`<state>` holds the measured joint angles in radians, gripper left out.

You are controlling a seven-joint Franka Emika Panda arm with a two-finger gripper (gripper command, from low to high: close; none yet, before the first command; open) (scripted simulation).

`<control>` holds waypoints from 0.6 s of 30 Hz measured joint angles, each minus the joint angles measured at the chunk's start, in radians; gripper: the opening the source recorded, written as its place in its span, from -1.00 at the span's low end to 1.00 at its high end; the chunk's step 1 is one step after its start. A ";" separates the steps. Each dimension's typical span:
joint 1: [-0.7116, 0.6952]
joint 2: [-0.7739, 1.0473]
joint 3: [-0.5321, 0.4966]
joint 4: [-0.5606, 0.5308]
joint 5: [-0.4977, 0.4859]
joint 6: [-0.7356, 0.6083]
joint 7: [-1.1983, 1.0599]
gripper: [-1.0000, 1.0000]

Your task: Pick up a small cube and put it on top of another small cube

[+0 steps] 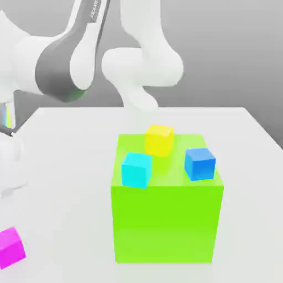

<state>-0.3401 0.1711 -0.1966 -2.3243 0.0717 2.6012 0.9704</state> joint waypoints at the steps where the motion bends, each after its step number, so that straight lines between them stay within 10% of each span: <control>1: -0.013 0.037 -0.003 -0.001 0.015 0.011 -0.002 0.00; 8: -0.101 0.293 0.039 0.025 0.114 0.152 -0.047 0.00; 9: -0.108 0.316 0.047 0.030 0.122 0.170 -0.053 -1.00; 18: -0.096 0.260 0.030 0.018 0.101 0.126 -0.037 -1.00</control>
<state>-0.4359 0.4310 -0.1670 -2.3064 0.1732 2.7269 0.9331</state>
